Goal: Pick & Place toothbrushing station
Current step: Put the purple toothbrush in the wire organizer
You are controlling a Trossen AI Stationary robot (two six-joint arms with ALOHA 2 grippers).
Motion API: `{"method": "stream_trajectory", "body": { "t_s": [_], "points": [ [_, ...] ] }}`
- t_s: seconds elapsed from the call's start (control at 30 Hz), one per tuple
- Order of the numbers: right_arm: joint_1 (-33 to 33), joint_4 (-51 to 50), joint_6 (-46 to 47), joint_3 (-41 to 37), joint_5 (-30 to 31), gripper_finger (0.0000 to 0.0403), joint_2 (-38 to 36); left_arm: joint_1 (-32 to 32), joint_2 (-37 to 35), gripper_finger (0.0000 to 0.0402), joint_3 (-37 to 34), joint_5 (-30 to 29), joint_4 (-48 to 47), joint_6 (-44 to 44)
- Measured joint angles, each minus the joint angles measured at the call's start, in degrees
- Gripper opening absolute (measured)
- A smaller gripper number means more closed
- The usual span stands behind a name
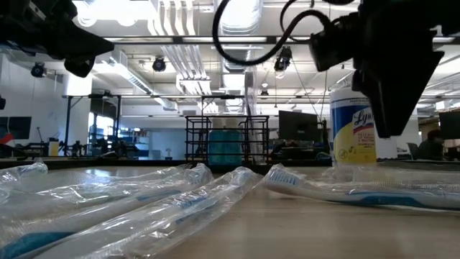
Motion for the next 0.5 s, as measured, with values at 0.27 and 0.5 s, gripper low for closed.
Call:
{"method": "stream_trajectory", "body": {
  "t_s": [0.27, 0.5],
  "points": [
    [-1.3, 4.2, -1.2, -3.6, -0.5, 0.0219, 1.3, 0.0, 0.0, 0.0023, 0.0, 0.0, 0.3, -0.1],
    [-1.3, 10.6, 2.9, -9.9, -3.7, 0.0219, 0.8, 0.0, 0.0, 0.0023, 0.0, 0.1, 0.6, -1.2]
  ]
}}
